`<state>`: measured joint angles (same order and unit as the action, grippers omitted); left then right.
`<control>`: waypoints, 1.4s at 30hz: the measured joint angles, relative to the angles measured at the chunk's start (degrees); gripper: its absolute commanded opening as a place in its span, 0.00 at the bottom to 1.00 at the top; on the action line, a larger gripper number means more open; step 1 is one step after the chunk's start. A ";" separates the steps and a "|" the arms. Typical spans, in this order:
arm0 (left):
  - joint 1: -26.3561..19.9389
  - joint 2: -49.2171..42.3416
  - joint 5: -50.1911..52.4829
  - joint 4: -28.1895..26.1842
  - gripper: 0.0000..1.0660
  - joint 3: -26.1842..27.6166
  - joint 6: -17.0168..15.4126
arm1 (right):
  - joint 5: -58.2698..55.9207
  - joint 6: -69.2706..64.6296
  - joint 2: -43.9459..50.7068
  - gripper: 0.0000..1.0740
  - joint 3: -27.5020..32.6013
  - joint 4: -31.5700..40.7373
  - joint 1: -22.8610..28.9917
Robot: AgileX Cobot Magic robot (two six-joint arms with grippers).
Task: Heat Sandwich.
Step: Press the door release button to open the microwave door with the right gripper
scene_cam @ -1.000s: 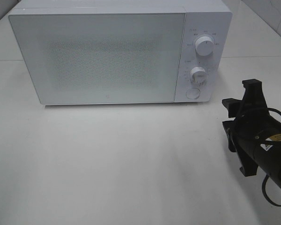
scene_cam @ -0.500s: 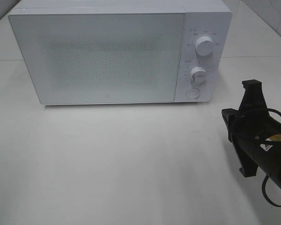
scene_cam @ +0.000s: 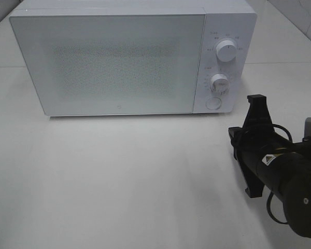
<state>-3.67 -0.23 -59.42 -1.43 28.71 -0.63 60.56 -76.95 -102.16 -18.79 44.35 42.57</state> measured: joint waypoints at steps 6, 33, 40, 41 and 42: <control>0.00 0.00 0.00 0.00 0.93 0.00 0.00 | -2.58 -0.80 -3.38 0.00 -4.07 -2.23 -1.49; 0.00 0.00 0.00 0.00 0.93 0.00 0.00 | -14.15 -0.80 -13.35 0.01 -22.52 -14.09 -15.87; 0.00 0.00 0.00 0.00 0.93 0.00 0.00 | -14.61 -0.80 -16.44 0.01 -26.13 -14.67 -17.30; 0.00 0.00 0.00 0.00 0.93 0.00 0.00 | -14.61 -0.80 -16.44 0.01 -26.13 -14.67 -17.30; 0.00 0.00 0.00 0.00 0.93 0.00 0.00 | -14.67 -0.80 -16.67 0.01 -26.47 -14.67 -17.42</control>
<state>-3.67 -0.23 -59.42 -1.43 28.71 -0.63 45.89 -77.75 -118.83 -45.26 29.68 25.15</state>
